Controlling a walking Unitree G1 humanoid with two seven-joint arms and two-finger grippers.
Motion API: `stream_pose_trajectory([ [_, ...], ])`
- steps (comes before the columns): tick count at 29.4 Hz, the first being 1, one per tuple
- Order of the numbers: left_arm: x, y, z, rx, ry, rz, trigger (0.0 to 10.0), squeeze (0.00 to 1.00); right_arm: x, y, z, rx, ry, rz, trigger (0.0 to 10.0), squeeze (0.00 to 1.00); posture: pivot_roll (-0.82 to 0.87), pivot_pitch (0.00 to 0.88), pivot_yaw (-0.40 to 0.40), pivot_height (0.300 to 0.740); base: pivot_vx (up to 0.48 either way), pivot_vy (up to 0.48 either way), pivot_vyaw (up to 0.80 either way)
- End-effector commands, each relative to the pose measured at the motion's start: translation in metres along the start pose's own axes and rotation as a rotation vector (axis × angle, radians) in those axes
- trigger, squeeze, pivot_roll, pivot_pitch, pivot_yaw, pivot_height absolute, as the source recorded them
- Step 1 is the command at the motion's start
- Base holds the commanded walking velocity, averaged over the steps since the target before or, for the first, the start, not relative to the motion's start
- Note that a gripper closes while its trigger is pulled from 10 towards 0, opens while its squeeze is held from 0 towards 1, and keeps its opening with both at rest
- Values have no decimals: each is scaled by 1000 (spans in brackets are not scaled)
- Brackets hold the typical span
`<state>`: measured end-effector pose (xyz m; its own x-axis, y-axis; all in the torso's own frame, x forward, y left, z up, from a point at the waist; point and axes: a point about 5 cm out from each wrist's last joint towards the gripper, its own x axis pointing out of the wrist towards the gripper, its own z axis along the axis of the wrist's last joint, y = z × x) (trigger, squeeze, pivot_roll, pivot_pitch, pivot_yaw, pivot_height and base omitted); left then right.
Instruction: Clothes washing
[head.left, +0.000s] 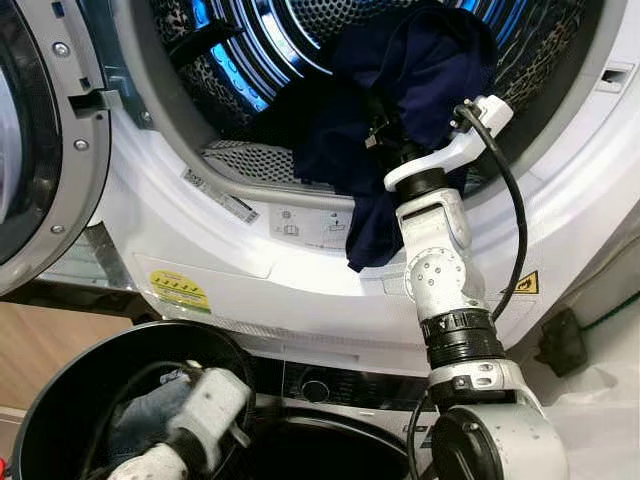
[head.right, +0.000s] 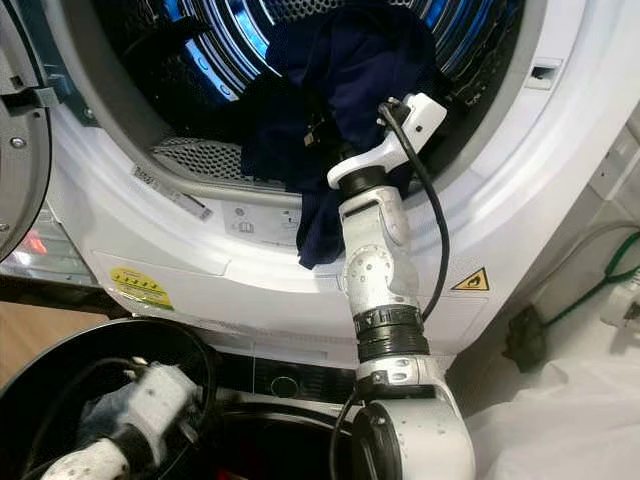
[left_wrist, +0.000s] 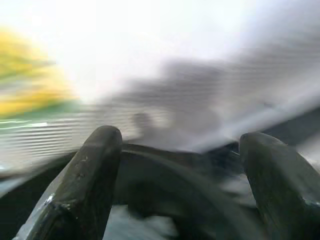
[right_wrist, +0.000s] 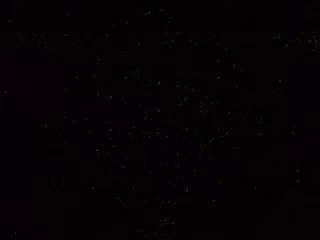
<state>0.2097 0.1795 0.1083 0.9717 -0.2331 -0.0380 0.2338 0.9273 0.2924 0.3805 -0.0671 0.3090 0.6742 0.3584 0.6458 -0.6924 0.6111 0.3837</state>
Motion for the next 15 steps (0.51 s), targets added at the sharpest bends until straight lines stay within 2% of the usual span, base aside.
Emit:
stream_pose_trajectory([
  [1,-7,8,-8,-7,53,64,10000,0,0,0,0,6,2,-5,10000,0,194,0,-23,740,0,0,0],
  [3,-9,8,-22,-54,146,80,10000,0,0,0,-1,4,7,-5,10000,0,194,0,-23,740,0,0,0],
  [4,-12,9,-37,-113,239,92,10000,0,1,1,-1,3,11,-2,10000,0,195,0,-23,740,0,0,0],
  [5,-12,9,-37,-113,239,92,10000,0,1,1,-1,3,11,-2,10000,0,195,0,-23,740,0,0,0],
  [6,-13,14,-54,-202,329,159,10000,0,2,3,-2,2,11,7,10000,0,198,0,-24,740,0,0,0],
  [8,-13,17,-67,-320,396,206,10000,0,4,5,-1,3,9,14,10000,0,197,0,-23,740,0,0,0],
  [11,-12,24,-76,-320,435,251,10000,0,5,6,-1,2,5,17,10000,0,195,0,-21,740,0,0,0],
  [15,-16,41,-107,-444,614,368,10000,0,10,12,2,-6,-3,41,10000,0,182,0,-10,740,0,0,0],
])
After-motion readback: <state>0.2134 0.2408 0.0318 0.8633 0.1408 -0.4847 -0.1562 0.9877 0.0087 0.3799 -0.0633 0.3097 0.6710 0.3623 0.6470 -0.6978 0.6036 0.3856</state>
